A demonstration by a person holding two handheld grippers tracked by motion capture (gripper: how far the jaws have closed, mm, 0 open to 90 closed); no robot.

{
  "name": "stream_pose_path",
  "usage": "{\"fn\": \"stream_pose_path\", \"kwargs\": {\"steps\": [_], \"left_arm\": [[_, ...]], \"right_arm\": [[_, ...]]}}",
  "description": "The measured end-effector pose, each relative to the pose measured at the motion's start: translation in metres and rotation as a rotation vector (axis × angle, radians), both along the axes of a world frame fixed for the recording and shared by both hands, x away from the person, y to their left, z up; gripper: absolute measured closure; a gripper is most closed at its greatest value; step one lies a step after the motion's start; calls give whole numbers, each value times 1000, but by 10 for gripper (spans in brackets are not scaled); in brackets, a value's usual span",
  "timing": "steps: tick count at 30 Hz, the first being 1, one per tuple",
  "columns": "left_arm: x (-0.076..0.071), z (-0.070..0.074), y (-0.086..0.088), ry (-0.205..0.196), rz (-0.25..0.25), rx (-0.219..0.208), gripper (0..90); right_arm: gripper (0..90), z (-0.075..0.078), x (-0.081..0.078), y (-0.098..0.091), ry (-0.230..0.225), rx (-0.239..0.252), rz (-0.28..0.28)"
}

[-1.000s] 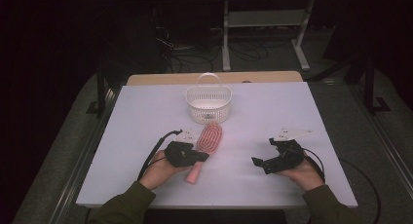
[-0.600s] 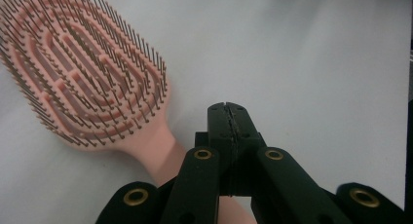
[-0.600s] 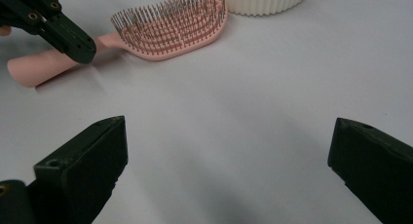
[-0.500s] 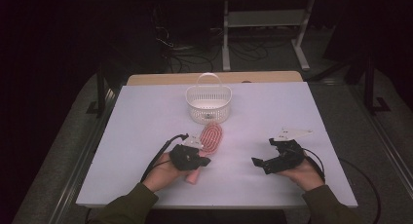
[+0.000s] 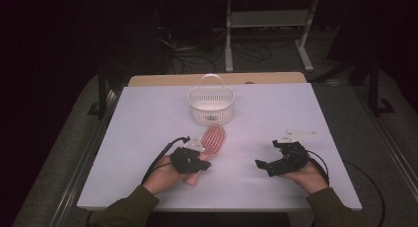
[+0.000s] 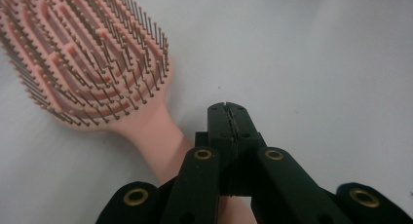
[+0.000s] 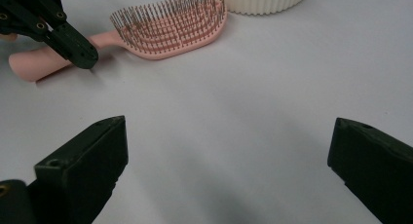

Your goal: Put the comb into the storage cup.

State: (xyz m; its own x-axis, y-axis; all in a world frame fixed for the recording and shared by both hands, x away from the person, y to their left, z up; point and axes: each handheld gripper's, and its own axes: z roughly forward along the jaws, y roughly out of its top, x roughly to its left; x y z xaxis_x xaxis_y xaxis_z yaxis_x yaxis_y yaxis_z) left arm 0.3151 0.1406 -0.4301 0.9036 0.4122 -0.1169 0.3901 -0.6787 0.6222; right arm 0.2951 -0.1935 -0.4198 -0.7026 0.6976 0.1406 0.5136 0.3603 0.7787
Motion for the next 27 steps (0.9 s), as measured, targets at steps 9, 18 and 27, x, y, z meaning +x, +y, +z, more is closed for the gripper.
{"fn": "stream_pose_path", "kwargs": {"steps": [9,18,27], "left_arm": [[2,1,13,1,24,19,900],[6,2,33,-8,69,53,900],[10,3,49,-22,106,67,900]], "right_arm": [[8,0,0,0,2,1,-1],[8,0,1,0,2,1,-1],[8,0,1,0,3,1,-1]]}}
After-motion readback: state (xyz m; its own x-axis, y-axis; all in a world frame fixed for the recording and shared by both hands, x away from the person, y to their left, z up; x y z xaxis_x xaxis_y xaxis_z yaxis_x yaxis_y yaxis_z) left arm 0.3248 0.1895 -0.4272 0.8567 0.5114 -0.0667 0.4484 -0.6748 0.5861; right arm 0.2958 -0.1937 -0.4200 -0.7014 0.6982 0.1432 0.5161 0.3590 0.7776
